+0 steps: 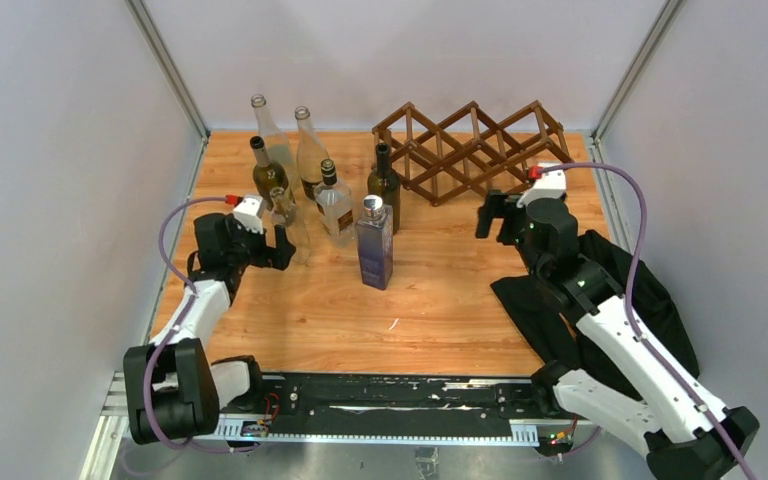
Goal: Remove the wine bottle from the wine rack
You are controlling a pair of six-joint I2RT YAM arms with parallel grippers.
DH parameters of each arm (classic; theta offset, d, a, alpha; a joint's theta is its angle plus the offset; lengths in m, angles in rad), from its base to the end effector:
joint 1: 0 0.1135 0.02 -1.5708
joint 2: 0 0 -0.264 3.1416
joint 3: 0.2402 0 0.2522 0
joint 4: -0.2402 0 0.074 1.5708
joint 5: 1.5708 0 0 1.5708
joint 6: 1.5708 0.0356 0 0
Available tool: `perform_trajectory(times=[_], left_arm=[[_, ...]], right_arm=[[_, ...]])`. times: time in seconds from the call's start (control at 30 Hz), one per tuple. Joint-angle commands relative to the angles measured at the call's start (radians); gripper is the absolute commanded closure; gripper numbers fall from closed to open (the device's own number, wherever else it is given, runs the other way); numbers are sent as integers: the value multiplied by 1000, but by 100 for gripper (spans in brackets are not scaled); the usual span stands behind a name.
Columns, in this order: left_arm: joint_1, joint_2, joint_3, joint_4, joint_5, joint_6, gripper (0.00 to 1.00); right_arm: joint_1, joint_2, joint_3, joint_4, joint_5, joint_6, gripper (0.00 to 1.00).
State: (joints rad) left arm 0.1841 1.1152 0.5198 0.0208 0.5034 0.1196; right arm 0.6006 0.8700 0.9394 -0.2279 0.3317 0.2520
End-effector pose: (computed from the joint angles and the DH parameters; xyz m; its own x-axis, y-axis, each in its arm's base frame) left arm 0.2279 0.0250 0.2057 -0.5021 0.0128 -0.8647 0.2998 0.9405 -0.1602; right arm 0.1685 0.1014 0.3751 -0.1932 0.1534 -0.9691 -0.2281 0.9536 0.1964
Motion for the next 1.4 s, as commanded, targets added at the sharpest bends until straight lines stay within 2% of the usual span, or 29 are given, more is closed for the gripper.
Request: perform_trajectory(times=[0.0,0.13,0.27,0.37,0.47,0.57,0.63,0.67,0.73,0.77,0.83,0.9,0.93,0.97,1.03,1.07,1.13,1.23,1.27,1.3,1.37], left_arm=[[-61,31,-57,248,-16,-5,0],[-89,16,-161,437,-39,-20,0],[-110,15,-272,669,-36,-5,0],[-112,20,-284,709,-51,-6,0],[-113,38,-298,781,-71,-12,0],[-114,88,-354,967,-105,1,0],[-115,164,-389,1118,-128,-35,0],[-114,180,-384,1144,-152,-50,0],[-114,162,-361,1046,-194,-39,0],[-114,168,-367,1065,-210,-42,0],[-114,209,-407,1158,-237,-51,0],[-119,302,-451,1375,-241,-71,0],[-120,316,-454,1401,-248,-85,0],[-120,286,-442,1334,-251,-81,0],[-121,228,-393,1144,-265,-54,0],[-122,242,-370,1121,-273,-65,0],[-125,284,-348,1151,-303,-89,0],[-132,259,-335,1076,-302,-71,0],[-132,273,-341,1117,-302,-78,0],[-131,276,-346,1129,-301,-82,0],[-131,263,-342,1101,-299,-78,0]], right_arm=[[-174,-10,-130,-17,268,103,4],[-263,-31,-293,184,465,49,4],[-376,25,-413,379,545,25,3],[-460,114,-426,412,509,44,3],[-508,195,-469,538,487,22,3],[-537,262,-505,675,381,-41,3],[-539,301,-517,704,345,-71,3],[-536,311,-524,711,332,-85,3],[-535,313,-559,730,314,-104,3],[-535,312,-589,778,310,-110,3],[-535,309,-634,854,282,-126,3],[-532,331,-668,941,259,-152,2],[-530,334,-671,953,248,-166,2],[-526,336,-679,969,229,-172,2],[-518,375,-737,1129,213,-211,2],[-507,387,-763,1206,206,-239,2],[-488,415,-762,1235,149,-291,2],[-486,488,-717,1195,48,-326,1],[-484,553,-749,1366,55,-363,0],[-477,602,-765,1452,79,-377,0],[-471,550,-733,1340,93,-356,0]])
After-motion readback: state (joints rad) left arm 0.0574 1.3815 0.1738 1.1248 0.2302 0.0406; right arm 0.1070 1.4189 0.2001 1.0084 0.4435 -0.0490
